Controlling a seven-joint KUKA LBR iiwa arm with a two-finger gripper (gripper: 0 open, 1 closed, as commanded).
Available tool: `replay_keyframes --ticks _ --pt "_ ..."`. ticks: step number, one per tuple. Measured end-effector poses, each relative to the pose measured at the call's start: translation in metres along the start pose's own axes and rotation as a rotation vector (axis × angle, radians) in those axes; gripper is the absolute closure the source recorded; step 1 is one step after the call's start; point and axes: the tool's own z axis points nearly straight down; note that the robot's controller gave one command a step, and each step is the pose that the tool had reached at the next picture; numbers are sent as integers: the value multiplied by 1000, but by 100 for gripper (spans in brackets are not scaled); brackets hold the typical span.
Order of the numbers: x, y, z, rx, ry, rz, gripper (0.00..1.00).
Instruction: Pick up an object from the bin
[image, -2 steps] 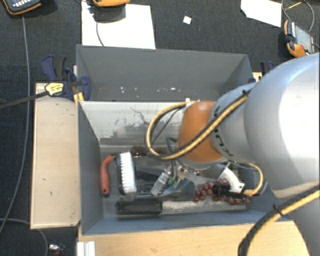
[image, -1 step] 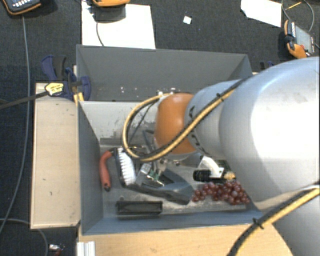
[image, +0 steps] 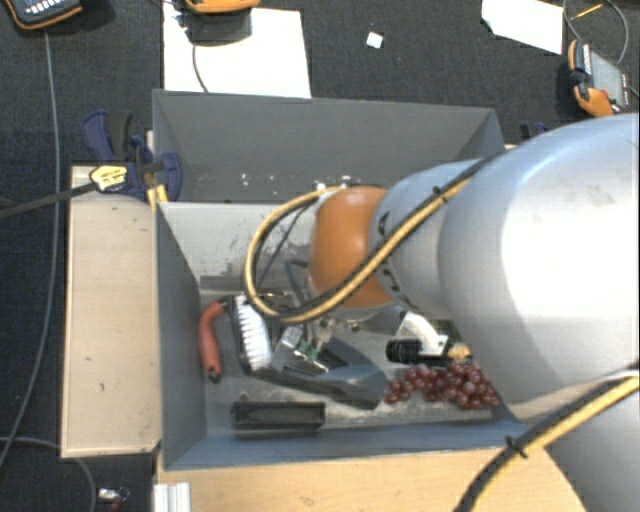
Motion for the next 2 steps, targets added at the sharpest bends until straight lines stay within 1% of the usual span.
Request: replay_keyframes --ticks 1,2 --pt "4 -3 -14 5 2 1 100" --pt "13 -17 -16 -1 -3 25 100"
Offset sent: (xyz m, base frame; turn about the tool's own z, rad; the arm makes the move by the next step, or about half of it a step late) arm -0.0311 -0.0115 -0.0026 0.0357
